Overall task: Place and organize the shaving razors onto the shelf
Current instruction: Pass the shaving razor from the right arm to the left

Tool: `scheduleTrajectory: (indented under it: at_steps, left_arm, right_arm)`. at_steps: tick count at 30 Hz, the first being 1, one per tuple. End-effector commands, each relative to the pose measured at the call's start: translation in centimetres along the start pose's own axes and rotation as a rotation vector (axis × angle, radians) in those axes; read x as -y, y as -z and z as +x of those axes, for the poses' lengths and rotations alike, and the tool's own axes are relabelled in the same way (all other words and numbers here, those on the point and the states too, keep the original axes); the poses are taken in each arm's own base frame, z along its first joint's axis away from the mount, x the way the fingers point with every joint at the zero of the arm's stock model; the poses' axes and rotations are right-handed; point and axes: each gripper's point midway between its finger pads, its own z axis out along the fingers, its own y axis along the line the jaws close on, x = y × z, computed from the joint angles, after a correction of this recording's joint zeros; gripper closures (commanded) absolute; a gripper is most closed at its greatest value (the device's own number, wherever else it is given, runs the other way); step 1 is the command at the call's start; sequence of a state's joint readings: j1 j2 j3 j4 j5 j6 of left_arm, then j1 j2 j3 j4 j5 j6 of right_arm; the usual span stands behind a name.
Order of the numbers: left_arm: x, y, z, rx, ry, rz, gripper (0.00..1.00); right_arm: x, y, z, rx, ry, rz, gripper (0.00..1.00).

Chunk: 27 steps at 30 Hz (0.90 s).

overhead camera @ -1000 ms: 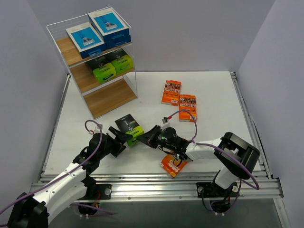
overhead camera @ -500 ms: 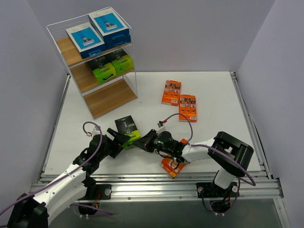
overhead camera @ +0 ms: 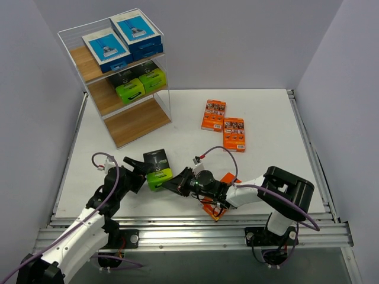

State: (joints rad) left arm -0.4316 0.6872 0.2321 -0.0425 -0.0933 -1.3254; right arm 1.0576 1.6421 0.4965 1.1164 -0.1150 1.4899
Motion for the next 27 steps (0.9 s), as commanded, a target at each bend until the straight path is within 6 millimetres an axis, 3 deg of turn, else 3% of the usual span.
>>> scheduleTrajectory:
  at_steps: [1, 6, 14, 15, 27]
  left_arm:
    - [-0.3, -0.1, -0.9, 0.016, 0.009, -0.009, 0.07]
    - [-0.3, -0.7, -0.2, -0.028, 0.013, 0.01, 0.09]
    - [-2.4, -0.4, 0.9, -0.069, 0.002, -0.03, 0.04]
    - [-3.4, -0.3, 1.0, -0.071, 0.003, -0.062, 0.04]
    - [-2.5, -0.3, -0.2, -0.016, 0.018, -0.029, 0.05]
  right_arm:
    - [-4.2, 0.6, 0.6, -0.002, -0.009, -0.16, 1.0]
    - [-3.5, 0.3, 1.3, -0.02, -0.041, -0.168, 1.0]
    - [-3.7, -0.4, 1.3, -0.017, -0.025, -0.163, 1.0]
    - [-4.0, -0.3, 1.4, -0.02, -0.022, -0.166, 1.0]
    - [-4.9, -1.4, 4.6, -0.099, -0.041, -0.201, 1.0]
